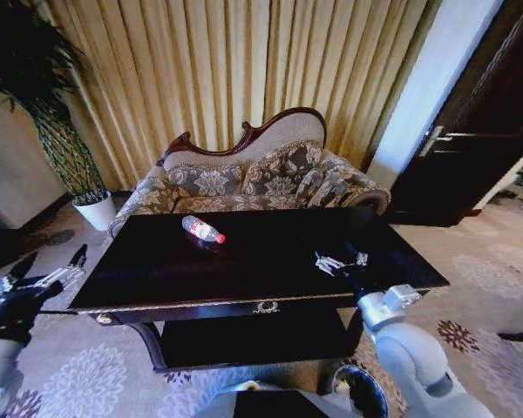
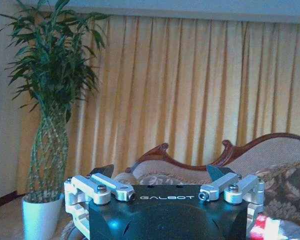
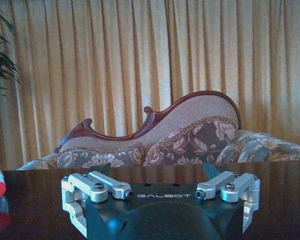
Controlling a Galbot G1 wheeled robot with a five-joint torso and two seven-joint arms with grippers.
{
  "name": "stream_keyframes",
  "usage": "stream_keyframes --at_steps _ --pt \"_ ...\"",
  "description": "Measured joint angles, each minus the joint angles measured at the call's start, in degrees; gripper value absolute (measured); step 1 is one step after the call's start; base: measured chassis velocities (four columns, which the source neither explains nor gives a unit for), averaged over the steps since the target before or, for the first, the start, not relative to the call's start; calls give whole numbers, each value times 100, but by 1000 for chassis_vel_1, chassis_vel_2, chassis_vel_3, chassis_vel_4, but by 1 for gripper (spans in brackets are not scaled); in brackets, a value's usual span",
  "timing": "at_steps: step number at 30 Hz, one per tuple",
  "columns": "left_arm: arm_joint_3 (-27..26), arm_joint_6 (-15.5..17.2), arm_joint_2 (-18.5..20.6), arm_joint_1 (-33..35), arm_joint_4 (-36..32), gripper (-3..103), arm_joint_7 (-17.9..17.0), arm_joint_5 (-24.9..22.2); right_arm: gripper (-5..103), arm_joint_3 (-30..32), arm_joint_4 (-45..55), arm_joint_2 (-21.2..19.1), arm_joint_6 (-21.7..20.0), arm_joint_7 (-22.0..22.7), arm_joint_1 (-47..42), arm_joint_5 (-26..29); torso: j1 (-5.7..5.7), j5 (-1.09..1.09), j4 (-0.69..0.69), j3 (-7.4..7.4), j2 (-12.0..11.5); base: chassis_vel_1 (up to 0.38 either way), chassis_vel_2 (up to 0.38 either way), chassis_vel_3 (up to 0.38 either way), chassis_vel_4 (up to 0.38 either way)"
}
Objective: Move to the front of the table and place the trash on the table into the trash bin.
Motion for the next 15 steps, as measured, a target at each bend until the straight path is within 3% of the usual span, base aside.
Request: stream_keyframes --at_steps 6,9,15 --pt "117 16 654 -255 530 100 -316 -115 100 41 -31 -3 46 18 -21 68 3 -1 -2 2 -2 0 0 0 0" --pt "156 187 1072 -391 644 100 -576 -349 100 61 84 -142 27 150 -27 275 7 -2 -2 3 -3 0 0 0 0" --pt "97 365 1431 -380 618 100 -847 -675 100 -30 248 -299 -83 315 25 507 5 0 0 2 -3 0 0 0 0"
